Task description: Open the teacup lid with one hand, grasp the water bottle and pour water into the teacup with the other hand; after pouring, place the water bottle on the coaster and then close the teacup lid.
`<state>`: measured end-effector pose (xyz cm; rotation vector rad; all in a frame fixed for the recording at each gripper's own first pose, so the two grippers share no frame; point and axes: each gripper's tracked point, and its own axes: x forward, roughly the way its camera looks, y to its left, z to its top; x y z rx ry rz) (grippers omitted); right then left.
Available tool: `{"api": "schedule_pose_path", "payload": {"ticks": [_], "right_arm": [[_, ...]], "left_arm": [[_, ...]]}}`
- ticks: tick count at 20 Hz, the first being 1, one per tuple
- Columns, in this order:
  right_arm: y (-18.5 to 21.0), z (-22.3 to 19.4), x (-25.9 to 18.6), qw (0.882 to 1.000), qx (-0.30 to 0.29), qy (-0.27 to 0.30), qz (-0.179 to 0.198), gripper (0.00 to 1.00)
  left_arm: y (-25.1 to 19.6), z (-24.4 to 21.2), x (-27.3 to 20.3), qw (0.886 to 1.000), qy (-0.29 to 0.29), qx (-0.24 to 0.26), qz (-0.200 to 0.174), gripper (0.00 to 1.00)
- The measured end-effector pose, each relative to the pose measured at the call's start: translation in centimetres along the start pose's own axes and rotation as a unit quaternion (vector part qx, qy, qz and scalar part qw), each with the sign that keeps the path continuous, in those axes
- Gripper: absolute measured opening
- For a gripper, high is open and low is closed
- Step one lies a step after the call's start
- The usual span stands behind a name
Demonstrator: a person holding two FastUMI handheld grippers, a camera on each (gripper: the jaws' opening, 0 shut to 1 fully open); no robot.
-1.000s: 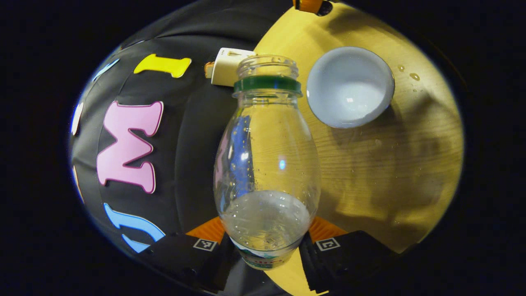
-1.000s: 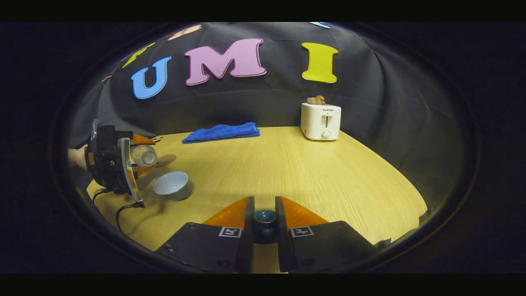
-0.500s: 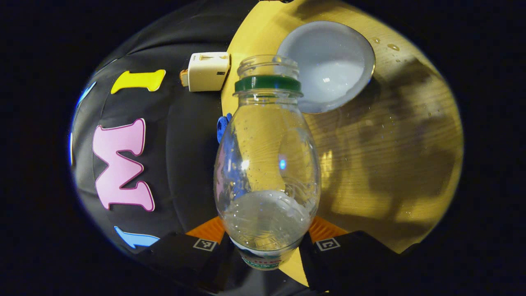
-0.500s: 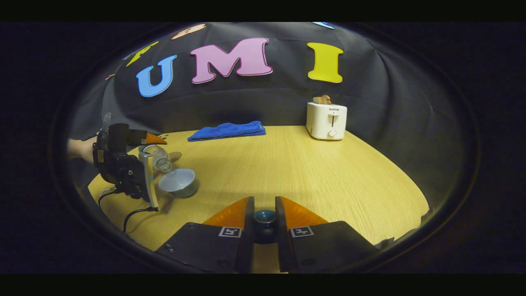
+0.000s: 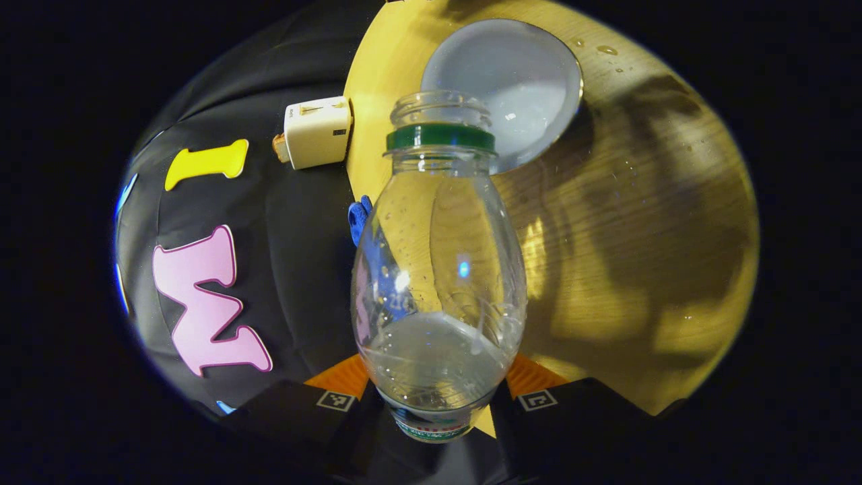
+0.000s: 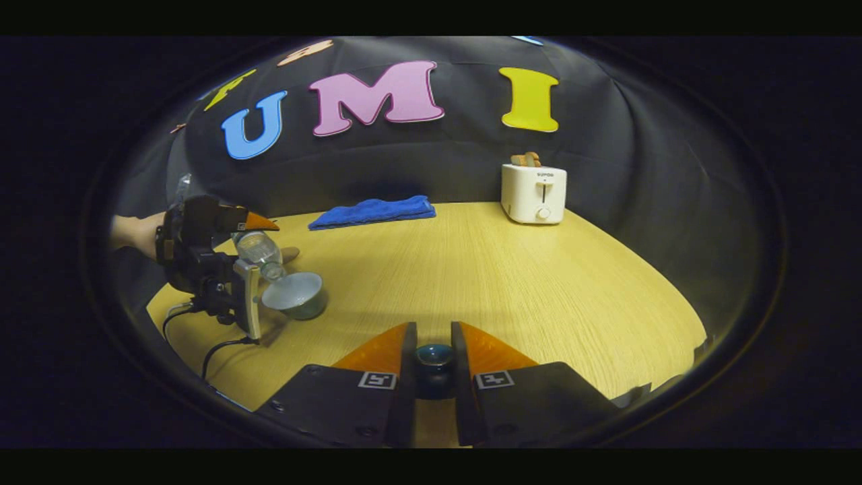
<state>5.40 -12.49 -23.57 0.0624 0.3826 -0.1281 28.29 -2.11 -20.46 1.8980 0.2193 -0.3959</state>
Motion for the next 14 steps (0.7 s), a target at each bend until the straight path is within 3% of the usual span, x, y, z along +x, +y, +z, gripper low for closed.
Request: {"api": "schedule_pose_path", "payload": {"ticks": [1, 4, 6, 7, 10, 12, 14], "right_arm": [[0.0, 0.1, 0.0, 1.000, 0.001, -0.001, 0.000, 0.22], [0.2, 0.1, -0.2, 1.000, 0.000, -0.003, 0.002, 0.33], [0.3, 0.1, -0.4, 1.000, -0.003, -0.004, 0.002, 0.34], [0.3, 0.1, -0.5, 1.000, -0.004, -0.004, 0.003, 0.28], [0.4, -0.1, -0.6, 1.000, -0.003, -0.003, 0.005, 0.33], [0.5, -0.2, -0.7, 1.000, 0.001, -0.001, 0.006, 0.26], [0.5, -0.4, -0.8, 1.000, 0.003, 0.000, 0.006, 0.33]], "left_arm": [[0.0, 0.1, 0.0, 1.000, -0.001, 0.008, 0.001, 0.72], [0.8, 0.3, -0.2, 0.998, 0.002, 0.057, 0.013, 0.72], [1.0, 0.5, -0.2, 0.998, 0.000, 0.065, 0.015, 0.72], [1.1, 0.4, -0.2, 0.997, 0.002, 0.070, 0.015, 0.72], [1.4, 0.3, -0.3, 0.996, 0.006, 0.085, 0.018, 0.72], [1.5, 0.3, -0.2, 0.995, 0.007, 0.093, 0.017, 0.72], [1.8, 0.3, -0.2, 0.995, 0.007, 0.102, 0.019, 0.72]]}}
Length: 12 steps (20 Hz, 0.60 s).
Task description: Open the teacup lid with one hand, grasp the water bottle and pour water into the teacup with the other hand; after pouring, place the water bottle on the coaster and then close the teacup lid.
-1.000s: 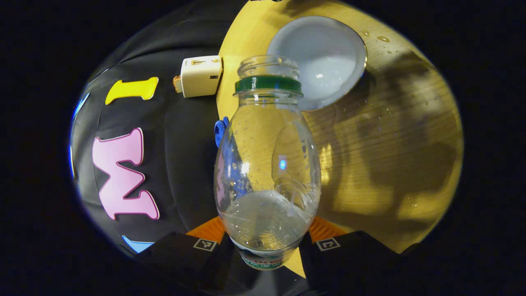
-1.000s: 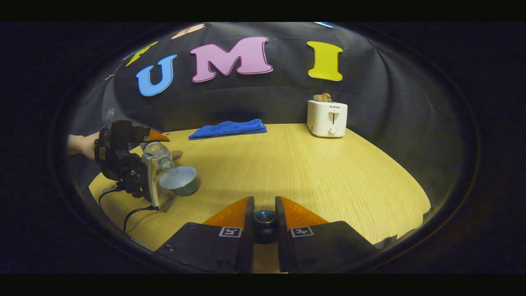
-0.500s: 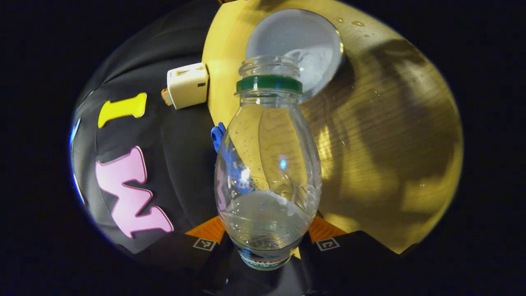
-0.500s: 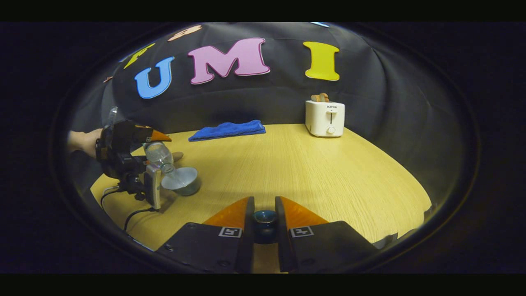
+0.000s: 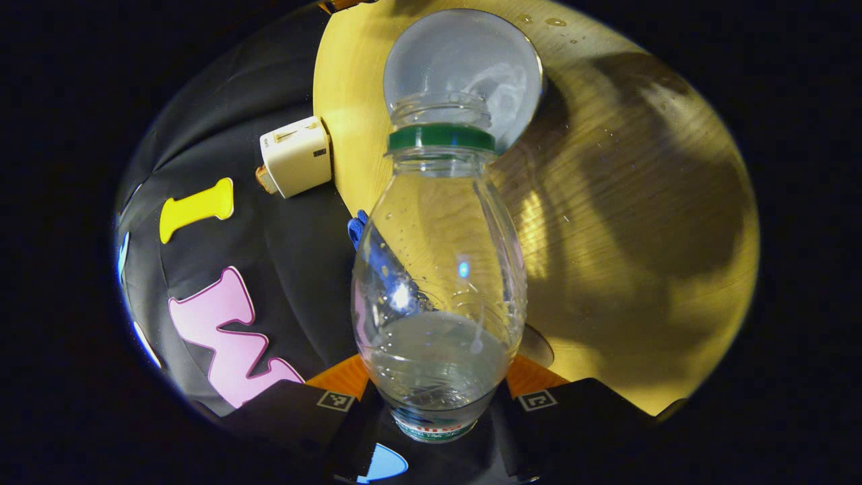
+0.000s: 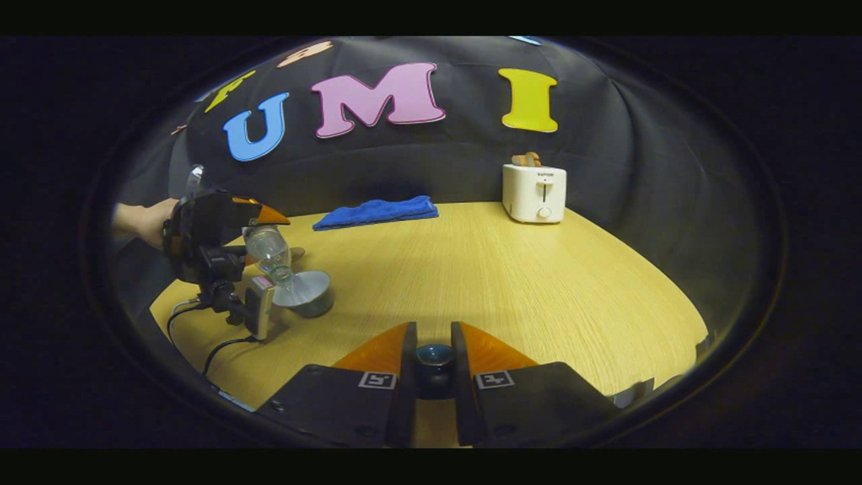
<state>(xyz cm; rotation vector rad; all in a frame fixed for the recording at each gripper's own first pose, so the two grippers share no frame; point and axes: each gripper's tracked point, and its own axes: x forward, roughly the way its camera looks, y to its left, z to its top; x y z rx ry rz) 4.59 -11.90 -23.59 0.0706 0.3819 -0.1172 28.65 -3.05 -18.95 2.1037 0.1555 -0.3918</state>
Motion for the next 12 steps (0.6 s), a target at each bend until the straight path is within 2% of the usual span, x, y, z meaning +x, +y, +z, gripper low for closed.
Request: {"api": "schedule_pose_path", "payload": {"ticks": [2, 3, 7, 8, 9, 10, 12], "right_arm": [[0.0, 0.0, -0.1, 1.000, 0.000, 0.001, 0.001, 0.33], [0.0, 0.0, -0.1, 1.000, -0.001, 0.001, 0.001, 0.28], [0.0, 0.3, -0.3, 1.000, -0.007, -0.007, 0.003, 0.28], [0.0, 0.2, -0.4, 1.000, -0.008, -0.008, 0.004, 0.33], [0.1, 0.1, -0.3, 1.000, -0.007, -0.009, 0.006, 0.33], [0.2, 0.1, -0.2, 1.000, -0.006, -0.008, 0.007, 0.28], [0.4, -0.1, -0.1, 1.000, -0.006, -0.005, 0.008, 0.28]], "left_arm": [[0.4, 0.0, 0.0, 1.000, -0.002, 0.009, 0.003, 0.72], [0.5, 0.1, 0.0, 1.000, -0.003, 0.014, 0.007, 0.72], [1.5, 0.2, -0.1, 0.999, -0.004, 0.043, 0.027, 0.72], [1.9, 0.1, -0.1, 0.998, -0.002, 0.049, 0.034, 0.72], [2.0, 0.0, -0.2, 0.998, 0.000, 0.052, 0.041, 0.72], [1.9, -0.1, -0.1, 0.998, 0.002, 0.054, 0.041, 0.72], [1.6, -0.5, 0.1, 0.998, 0.007, 0.054, 0.029, 0.72]]}}
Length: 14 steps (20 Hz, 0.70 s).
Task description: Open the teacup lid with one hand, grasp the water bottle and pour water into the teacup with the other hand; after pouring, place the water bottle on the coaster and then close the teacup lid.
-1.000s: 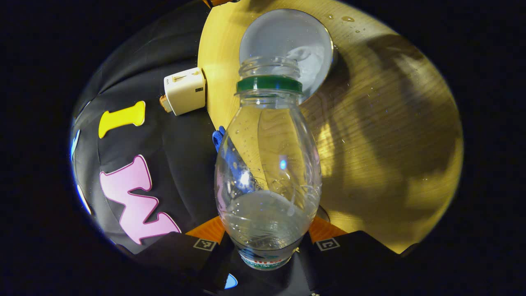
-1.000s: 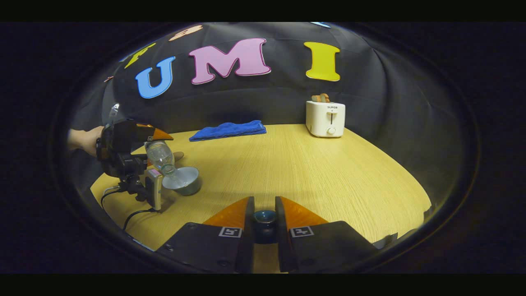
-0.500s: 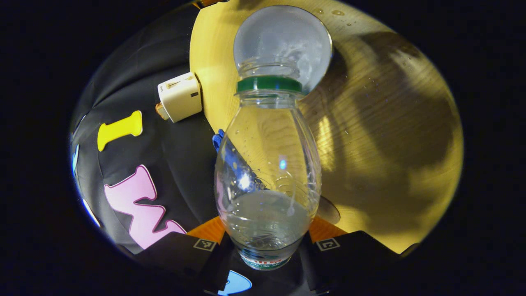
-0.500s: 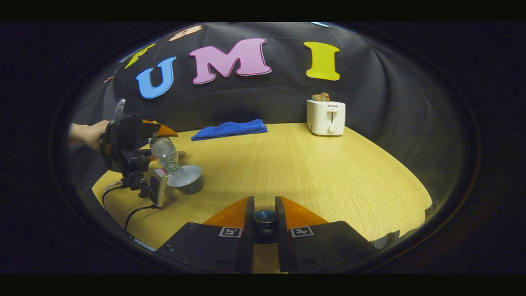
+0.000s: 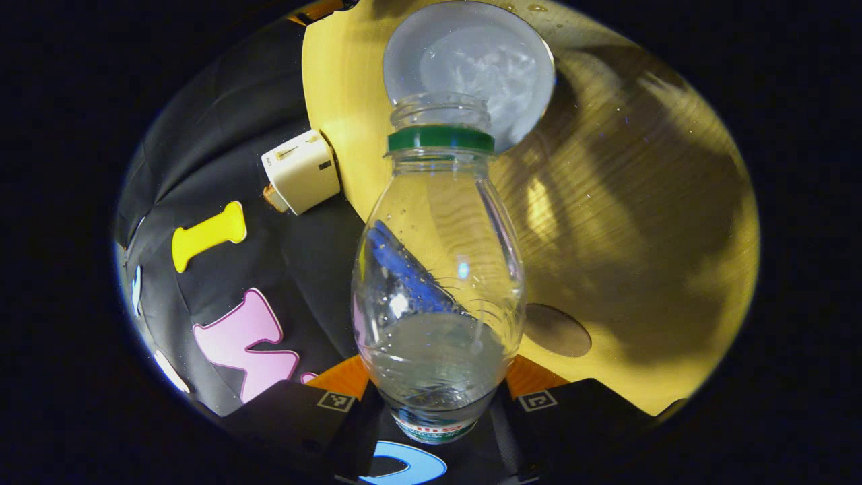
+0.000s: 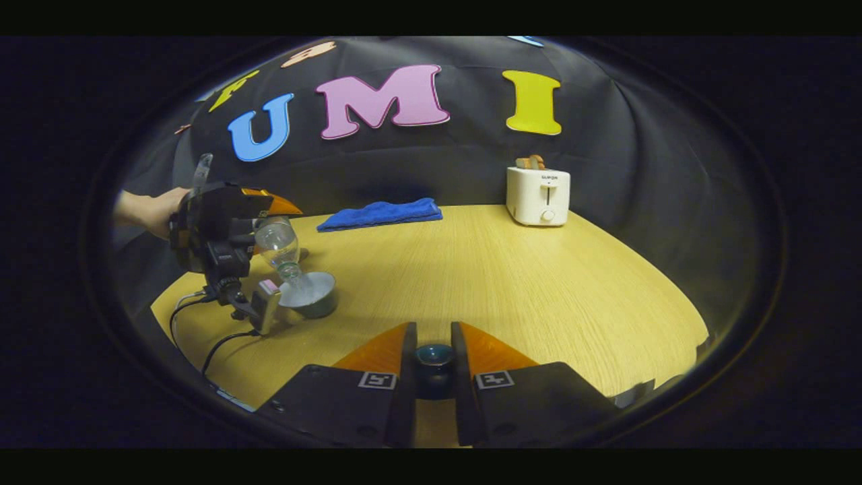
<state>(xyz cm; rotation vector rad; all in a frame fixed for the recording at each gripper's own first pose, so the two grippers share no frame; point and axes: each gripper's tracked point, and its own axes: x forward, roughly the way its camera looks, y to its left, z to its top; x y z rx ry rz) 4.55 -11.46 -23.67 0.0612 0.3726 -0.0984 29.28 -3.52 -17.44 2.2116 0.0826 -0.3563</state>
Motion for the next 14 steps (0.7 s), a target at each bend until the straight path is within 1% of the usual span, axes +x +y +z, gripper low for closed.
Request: {"api": "schedule_pose_path", "payload": {"ticks": [1, 2, 3, 7, 12, 13, 14], "right_arm": [[0.1, 0.0, 0.0, 1.000, -0.001, 0.001, 0.001, 0.22], [0.2, 0.0, 0.0, 1.000, -0.002, 0.001, 0.001, 0.22], [0.3, 0.2, -0.1, 1.000, -0.004, 0.000, 0.003, 0.28], [0.6, 0.7, 0.1, 1.000, -0.006, -0.002, 0.009, 0.28], [1.1, 1.5, 0.3, 1.000, 0.007, -0.007, 0.014, 0.28], [1.2, 1.6, 0.2, 1.000, 0.008, -0.009, 0.014, 0.33], [1.2, 1.8, 0.3, 1.000, 0.008, -0.010, 0.014, 0.33]], "left_arm": [[0.1, 0.0, 0.0, 1.000, 0.000, 0.002, 0.001, 0.72], [0.3, 0.2, 0.1, 1.000, -0.002, 0.003, 0.004, 0.72], [0.6, 0.4, -0.1, 1.000, -0.003, 0.006, 0.007, 0.72], [1.9, 0.4, 0.0, 1.000, -0.007, 0.024, 0.015, 0.72], [3.8, -0.7, -0.3, 0.999, -0.001, 0.043, 0.023, 0.72], [4.0, -0.8, -0.3, 0.999, -0.002, 0.048, 0.023, 0.72], [4.3, -1.0, -0.4, 0.998, 0.000, 0.054, 0.022, 0.72]]}}
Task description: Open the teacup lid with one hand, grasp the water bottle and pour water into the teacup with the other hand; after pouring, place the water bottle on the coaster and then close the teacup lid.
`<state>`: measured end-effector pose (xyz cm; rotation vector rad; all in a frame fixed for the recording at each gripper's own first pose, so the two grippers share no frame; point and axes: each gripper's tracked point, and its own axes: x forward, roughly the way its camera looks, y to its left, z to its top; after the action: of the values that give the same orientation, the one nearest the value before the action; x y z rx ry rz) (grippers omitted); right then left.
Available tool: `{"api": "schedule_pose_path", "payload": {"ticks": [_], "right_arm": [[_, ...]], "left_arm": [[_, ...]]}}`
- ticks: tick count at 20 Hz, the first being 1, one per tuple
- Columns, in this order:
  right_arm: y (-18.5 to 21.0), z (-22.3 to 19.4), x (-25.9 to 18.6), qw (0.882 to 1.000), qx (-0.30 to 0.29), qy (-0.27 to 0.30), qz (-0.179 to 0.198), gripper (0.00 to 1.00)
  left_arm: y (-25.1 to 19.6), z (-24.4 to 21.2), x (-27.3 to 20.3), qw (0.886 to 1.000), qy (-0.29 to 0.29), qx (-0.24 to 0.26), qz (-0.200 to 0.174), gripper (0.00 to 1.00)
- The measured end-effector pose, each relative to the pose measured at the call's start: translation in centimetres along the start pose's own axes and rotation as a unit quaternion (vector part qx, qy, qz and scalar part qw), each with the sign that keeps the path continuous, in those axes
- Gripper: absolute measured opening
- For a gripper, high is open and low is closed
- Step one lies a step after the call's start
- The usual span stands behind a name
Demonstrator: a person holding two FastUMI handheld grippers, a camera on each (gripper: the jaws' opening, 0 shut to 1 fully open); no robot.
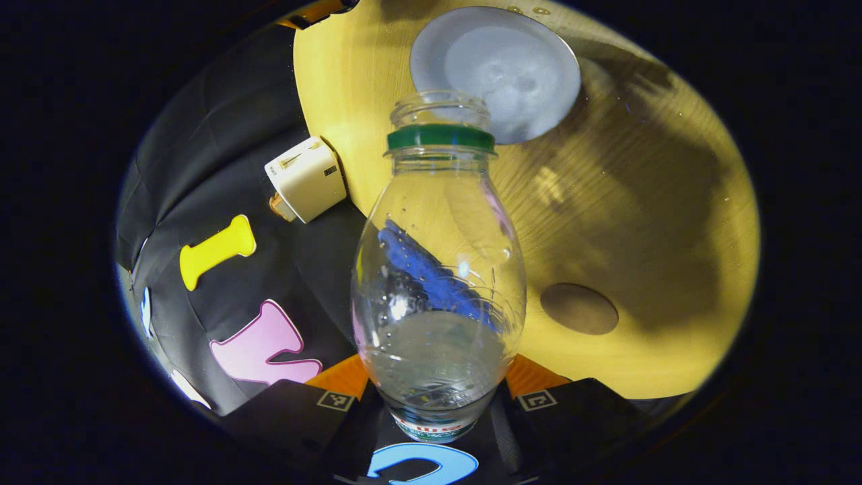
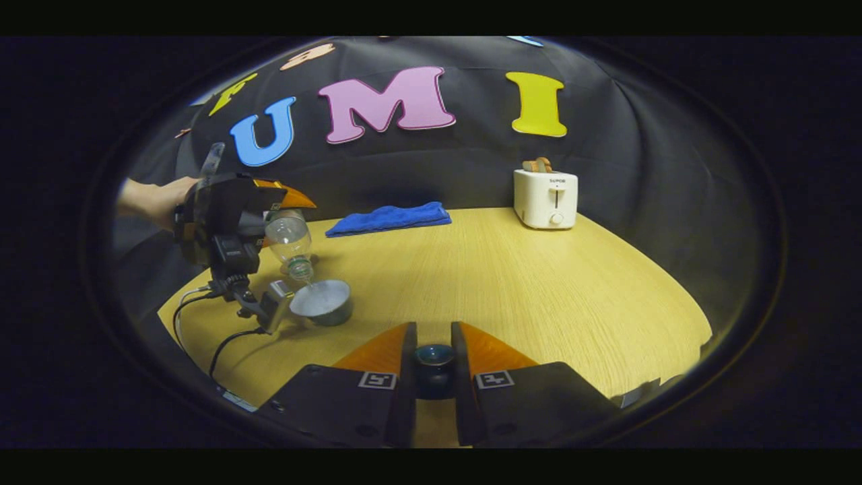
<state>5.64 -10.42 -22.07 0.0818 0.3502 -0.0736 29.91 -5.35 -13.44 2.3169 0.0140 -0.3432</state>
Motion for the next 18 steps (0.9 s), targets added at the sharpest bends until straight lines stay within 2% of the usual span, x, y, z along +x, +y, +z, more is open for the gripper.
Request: {"api": "schedule_pose_path", "payload": {"ticks": [8, 9, 10, 11, 12, 14, 15, 18], "right_arm": [[0.6, 1.7, -0.3, 1.000, 0.006, -0.011, 0.007, 0.33], [0.6, 1.9, -0.2, 1.000, 0.006, -0.012, 0.006, 0.28], [0.6, 2.0, -0.3, 1.000, 0.007, -0.012, 0.006, 0.28], [0.6, 2.1, -0.3, 1.000, 0.008, -0.012, 0.006, 0.28], [0.5, 2.2, -0.3, 1.000, 0.009, -0.012, 0.006, 0.34], [0.3, 2.4, -0.3, 1.000, 0.008, -0.013, 0.005, 0.33], [0.3, 2.6, -0.3, 1.000, 0.007, -0.013, 0.004, 0.28], [0.2, 2.8, 0.0, 1.000, 0.008, -0.009, 0.007, 0.34]], "left_arm": [[2.5, -0.8, -0.4, 0.999, -0.007, 0.034, 0.001, 0.73], [2.8, -0.8, -0.5, 0.999, -0.007, 0.037, 0.003, 0.73], [3.1, -0.7, -0.5, 0.999, -0.009, 0.040, 0.005, 0.73], [2.9, -0.6, -0.5, 0.999, -0.009, 0.041, 0.002, 0.73], [3.0, -0.5, -0.6, 0.999, -0.010, 0.045, 0.002, 0.73], [2.9, -0.2, -0.5, 0.999, -0.012, 0.044, -0.002, 0.73], [2.8, -0.2, -0.5, 0.999, -0.012, 0.043, -0.003, 0.72], [1.4, -0.1, -0.1, 0.999, -0.007, 0.031, -0.025, 0.72]]}}
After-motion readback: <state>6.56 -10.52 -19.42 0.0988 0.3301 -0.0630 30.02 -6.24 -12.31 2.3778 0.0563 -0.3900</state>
